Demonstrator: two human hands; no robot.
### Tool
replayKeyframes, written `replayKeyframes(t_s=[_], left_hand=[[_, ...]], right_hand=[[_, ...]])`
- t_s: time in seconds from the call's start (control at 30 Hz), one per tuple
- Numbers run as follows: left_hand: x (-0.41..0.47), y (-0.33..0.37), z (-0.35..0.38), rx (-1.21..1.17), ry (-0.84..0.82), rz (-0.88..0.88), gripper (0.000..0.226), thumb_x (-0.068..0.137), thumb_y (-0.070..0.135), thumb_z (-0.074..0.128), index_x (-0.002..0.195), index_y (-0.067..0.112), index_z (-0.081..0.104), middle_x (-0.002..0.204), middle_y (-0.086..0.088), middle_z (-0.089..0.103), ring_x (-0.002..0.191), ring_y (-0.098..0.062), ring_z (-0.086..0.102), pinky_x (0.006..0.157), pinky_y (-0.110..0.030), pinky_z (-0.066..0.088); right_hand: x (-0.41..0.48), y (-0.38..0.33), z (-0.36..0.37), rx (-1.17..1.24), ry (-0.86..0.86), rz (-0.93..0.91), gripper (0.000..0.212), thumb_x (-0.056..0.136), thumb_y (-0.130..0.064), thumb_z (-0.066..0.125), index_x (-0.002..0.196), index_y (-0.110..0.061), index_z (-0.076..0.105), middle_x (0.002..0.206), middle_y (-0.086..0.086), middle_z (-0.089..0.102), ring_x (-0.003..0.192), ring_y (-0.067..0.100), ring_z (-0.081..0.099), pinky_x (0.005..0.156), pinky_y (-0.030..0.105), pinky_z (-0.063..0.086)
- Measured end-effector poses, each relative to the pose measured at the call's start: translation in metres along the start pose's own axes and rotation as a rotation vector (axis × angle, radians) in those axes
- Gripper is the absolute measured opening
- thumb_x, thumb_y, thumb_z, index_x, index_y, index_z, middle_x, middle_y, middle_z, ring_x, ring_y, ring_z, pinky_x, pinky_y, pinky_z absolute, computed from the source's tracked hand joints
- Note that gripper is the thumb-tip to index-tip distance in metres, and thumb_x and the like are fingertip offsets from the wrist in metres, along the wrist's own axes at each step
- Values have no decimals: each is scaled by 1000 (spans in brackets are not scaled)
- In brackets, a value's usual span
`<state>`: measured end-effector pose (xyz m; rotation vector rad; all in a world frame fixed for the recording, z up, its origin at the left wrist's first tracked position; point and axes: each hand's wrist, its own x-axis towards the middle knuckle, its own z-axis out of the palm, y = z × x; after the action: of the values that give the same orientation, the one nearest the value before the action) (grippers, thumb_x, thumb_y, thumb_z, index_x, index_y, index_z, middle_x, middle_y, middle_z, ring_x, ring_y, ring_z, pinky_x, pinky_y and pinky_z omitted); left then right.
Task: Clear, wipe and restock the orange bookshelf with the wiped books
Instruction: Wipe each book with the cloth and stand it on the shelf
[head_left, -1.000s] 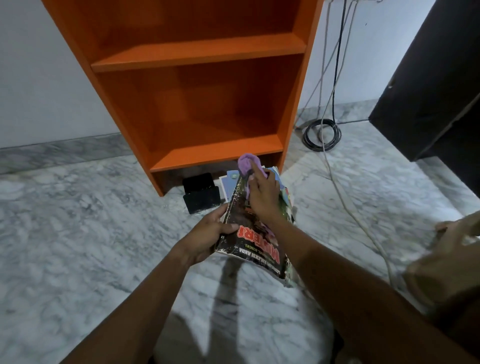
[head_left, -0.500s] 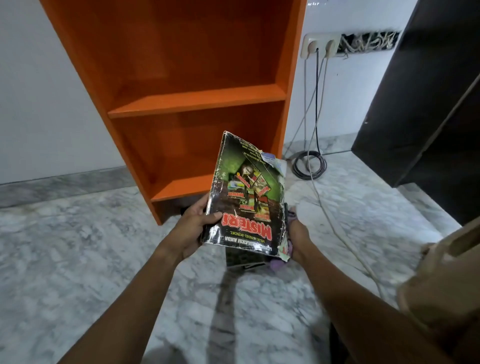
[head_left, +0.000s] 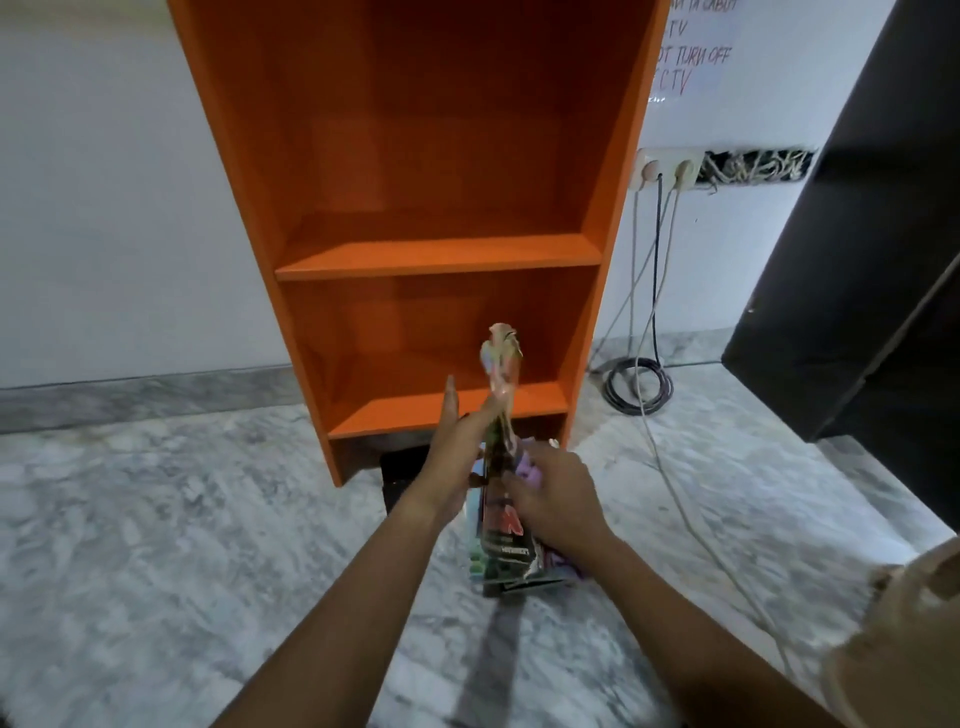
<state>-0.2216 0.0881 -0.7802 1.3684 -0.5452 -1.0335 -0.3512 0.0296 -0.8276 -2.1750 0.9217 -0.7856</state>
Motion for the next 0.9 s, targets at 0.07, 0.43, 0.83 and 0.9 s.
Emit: replayKeyframes(t_s=[0.07, 0.43, 0.83, 0.9], left_hand=[[14, 3, -5, -104, 26, -51, 101, 63, 67, 84, 147, 29, 44, 141, -11, 58, 125, -39, 58, 97, -52, 53], [-15, 21, -20, -478, -341, -29, 48, 106, 43, 41, 140, 15, 58, 133, -12, 66, 121, -29, 65, 94, -38, 57], [-26, 25, -29, -405, -263, -38, 44, 104, 38, 41, 117, 8, 70, 121, -22, 69, 111, -41, 67, 102, -58, 49], [-24, 25, -33, -419, -235, -22, 42, 103, 37, 42, 120, 8, 67, 121, -20, 70, 110, -41, 67, 103, -60, 48]], right_hand=[[-16, -9, 15, -179, 44, -228, 11, 86, -21, 57, 91, -26, 66, 76, -12, 58, 73, 5, 59, 54, 17, 35], [6, -47, 19, -105, 134, -277, 57, 105, -51, 30, 160, -41, 21, 170, -6, 12, 158, 12, 4, 128, 44, 2], [56, -41, -5, 558, 131, 179, 39, 103, -52, 47, 126, -28, 66, 116, 5, 69, 100, 14, 62, 88, 33, 51], [52, -25, -8, 685, 22, 279, 43, 107, -42, 45, 89, -19, 76, 83, 20, 67, 74, 22, 60, 77, 34, 48]])
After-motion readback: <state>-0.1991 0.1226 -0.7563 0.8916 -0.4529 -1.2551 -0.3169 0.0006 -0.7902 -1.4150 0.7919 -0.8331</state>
